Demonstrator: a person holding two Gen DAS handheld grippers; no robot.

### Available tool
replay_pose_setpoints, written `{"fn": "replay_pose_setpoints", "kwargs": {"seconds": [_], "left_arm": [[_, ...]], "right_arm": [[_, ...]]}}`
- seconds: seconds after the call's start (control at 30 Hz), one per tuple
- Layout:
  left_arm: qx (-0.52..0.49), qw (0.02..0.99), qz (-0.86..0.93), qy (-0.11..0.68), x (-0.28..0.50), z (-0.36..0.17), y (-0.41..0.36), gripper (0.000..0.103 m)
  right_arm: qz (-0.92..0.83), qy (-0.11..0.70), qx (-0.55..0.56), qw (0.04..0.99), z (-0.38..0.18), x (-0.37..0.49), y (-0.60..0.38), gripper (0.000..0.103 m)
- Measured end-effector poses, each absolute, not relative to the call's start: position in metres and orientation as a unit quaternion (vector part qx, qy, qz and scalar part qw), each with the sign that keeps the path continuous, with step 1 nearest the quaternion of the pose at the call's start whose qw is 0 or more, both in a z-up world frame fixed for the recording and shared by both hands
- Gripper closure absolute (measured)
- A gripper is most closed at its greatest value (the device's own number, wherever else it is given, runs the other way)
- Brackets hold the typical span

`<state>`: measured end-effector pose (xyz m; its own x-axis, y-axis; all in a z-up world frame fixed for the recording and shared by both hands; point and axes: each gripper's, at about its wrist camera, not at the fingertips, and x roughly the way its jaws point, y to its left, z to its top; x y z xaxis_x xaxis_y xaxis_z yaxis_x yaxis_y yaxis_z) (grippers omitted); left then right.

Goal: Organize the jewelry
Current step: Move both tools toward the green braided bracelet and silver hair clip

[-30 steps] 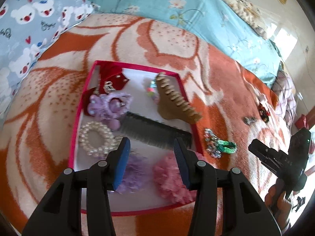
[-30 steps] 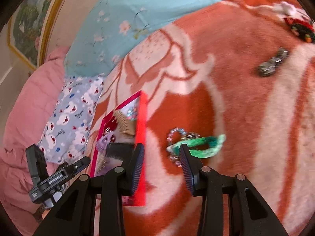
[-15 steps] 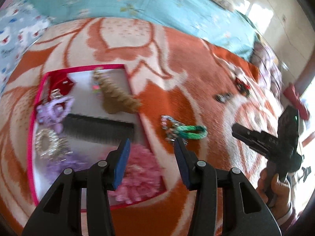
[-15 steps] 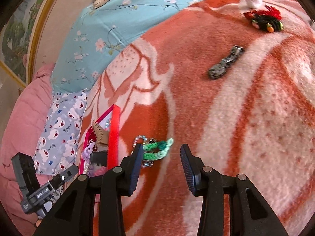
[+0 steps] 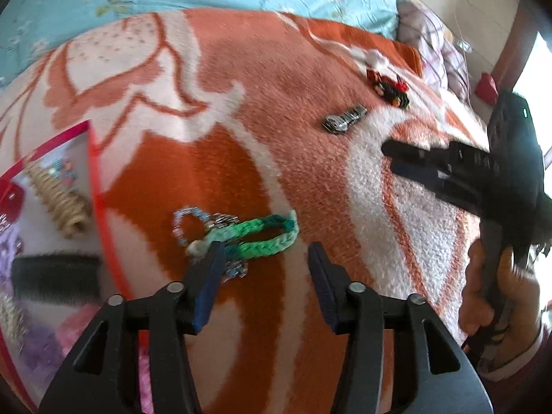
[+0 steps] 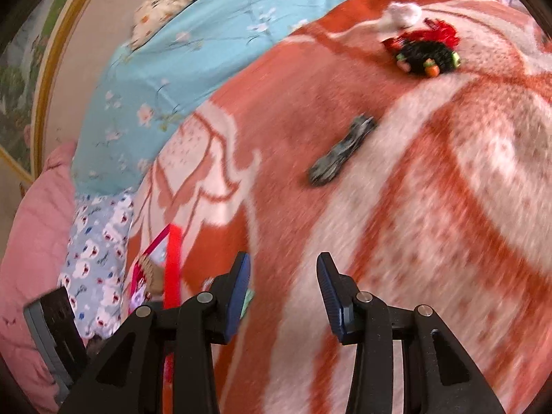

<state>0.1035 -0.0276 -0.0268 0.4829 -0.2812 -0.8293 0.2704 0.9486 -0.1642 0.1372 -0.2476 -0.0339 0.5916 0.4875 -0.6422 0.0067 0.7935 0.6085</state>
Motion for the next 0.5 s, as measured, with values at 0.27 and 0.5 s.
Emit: {"fn": "replay_pose_setpoints", "kwargs": {"seconds": [0.27,0.5], "left_arm": [[0.005,0.847,-0.156,0.509,0.131,-0.06,-0.047,0.053],[-0.032,0.838,-0.172,0.517,0.138,-0.067,-0.039,0.095]], "right_arm": [[0.1,0.423,0.302,0.848,-0.051,0.188,-0.273,0.059],[0.102,0.425,0.295,0.85,-0.066,0.228,-0.27,0.061]]}}
